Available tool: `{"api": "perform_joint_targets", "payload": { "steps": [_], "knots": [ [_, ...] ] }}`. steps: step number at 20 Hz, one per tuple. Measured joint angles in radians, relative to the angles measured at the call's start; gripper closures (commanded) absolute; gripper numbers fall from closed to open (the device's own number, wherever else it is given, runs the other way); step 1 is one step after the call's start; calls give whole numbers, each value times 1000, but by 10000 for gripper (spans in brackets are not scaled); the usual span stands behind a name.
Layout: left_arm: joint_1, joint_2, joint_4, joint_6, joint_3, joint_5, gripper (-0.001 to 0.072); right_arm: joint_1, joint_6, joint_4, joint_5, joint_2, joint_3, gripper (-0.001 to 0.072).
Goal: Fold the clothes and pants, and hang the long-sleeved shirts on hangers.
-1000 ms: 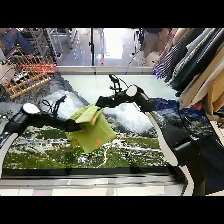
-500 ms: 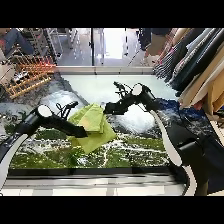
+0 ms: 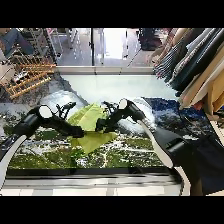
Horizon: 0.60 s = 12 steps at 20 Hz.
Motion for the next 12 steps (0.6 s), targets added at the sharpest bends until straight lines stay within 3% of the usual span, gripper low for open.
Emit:
{"api": "perform_joint_targets", "payload": {
  "steps": [1, 6, 9, 10, 11, 12],
  "knots": [
    [1, 10, 1, 0, 0, 0, 224, 8, 0, 11, -34, -10, -1, 703],
    [3, 82, 6, 31, 0, 0, 224, 43, -79, 40, -213, -29, 146, 704],
    [3, 119, 8, 43, 0, 0, 224, 66, -181, 19, -343, -30, 231, 688],
    [3, 125, 8, 46, 0, 2, 224, 74, -232, 30, -402, -31, 238, 493],
    [2, 126, 8, 49, 0, 12, 224, 84, -290, 47, -479, -32, 237, 67],
    [1, 122, 8, 50, 0, 29, 224, 93, -335, 63, -551, -32, 234, 44]
  ]
}}
